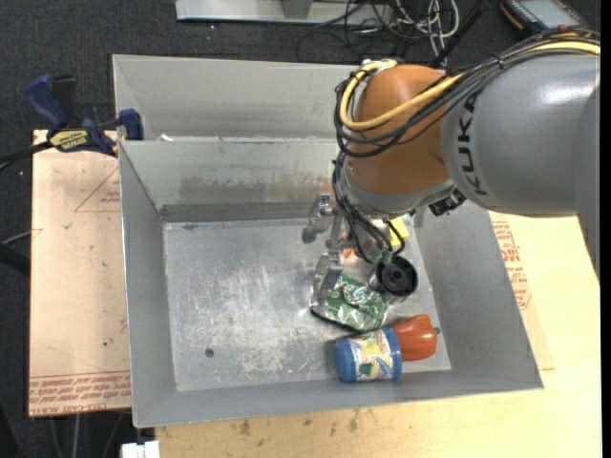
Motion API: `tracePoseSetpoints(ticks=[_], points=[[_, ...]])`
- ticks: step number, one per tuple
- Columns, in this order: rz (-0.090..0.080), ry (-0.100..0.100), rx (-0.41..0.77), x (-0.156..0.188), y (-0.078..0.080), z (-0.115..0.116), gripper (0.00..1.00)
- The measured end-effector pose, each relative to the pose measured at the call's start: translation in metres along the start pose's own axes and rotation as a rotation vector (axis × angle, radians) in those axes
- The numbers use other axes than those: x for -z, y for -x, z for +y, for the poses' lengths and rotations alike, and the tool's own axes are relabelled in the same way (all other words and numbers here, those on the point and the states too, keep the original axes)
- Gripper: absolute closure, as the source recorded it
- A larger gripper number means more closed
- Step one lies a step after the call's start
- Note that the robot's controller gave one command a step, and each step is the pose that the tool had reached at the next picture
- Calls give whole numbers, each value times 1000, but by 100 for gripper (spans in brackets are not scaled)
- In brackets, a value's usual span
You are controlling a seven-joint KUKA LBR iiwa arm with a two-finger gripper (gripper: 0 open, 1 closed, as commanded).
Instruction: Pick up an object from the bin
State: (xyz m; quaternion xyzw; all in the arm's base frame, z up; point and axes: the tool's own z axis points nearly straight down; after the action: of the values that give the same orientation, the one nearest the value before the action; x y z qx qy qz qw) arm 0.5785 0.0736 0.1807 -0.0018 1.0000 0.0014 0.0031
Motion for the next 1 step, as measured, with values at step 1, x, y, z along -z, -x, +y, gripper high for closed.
tracePoseSetpoints(ticks=[1], points=[[7, 1, 19, -100, 32, -98, 100]])
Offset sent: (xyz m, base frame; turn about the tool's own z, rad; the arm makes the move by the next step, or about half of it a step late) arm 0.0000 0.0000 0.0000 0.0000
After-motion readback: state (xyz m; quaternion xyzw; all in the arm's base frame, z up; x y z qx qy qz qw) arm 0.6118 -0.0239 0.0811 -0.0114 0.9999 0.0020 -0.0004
